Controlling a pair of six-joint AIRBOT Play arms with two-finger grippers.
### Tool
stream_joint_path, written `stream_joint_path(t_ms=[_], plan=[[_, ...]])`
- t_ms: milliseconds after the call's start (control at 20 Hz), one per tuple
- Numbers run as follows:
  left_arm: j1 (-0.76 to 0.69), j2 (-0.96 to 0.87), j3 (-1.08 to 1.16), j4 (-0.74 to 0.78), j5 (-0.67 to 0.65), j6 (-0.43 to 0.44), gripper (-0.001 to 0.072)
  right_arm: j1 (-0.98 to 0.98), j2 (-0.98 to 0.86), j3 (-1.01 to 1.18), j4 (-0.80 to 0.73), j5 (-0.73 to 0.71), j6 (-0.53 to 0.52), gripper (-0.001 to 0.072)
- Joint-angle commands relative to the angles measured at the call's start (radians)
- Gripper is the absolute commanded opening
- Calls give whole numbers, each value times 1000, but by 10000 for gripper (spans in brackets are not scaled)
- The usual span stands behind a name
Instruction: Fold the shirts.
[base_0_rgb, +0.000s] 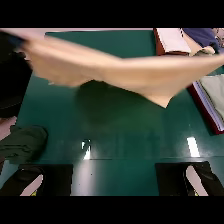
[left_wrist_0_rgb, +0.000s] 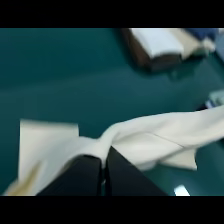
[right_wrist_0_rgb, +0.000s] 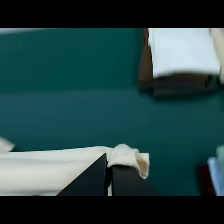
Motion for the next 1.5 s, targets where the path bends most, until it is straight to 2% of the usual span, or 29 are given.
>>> stream_joint_path(t_ms=[0,200,300,400,500,650,800,950,1100,1200,1350,1450], plan=[[0,28,354,127,38,-35,23,8,18,336,-40,54,46,17],[0,22,420,195,65,-34,22,7,-105,644,-126,270,125,16],[0,-22,420,198,2,-33,23,7,-160,725,-154,357,150,16],[0,-105,419,197,-111,-33,24,9,-195,708,-156,398,164,16],[0,-201,365,188,-203,-34,24,21,-204,582,-157,394,169,16],[0,-325,177,115,-214,-42,25,81,-276,351,-161,392,169,16],[0,-459,-23,70,-180,-45,26,173,-412,157,-287,360,169,16],[0,-620,-118,98,-67,-53,26,224,-601,53,-350,305,169,17],[2,-777,-83,100,69,-62,26,229,-781,82,-340,251,169,17],[5,-861,-29,100,106,-62,25,231,-872,167,-332,220,169,16],[35,-915,25,85,105,-60,25,246,-953,291,-333,212,169,17],[67,-915,27,80,50,-49,26,246,-956,325,-333,214,167,16]])
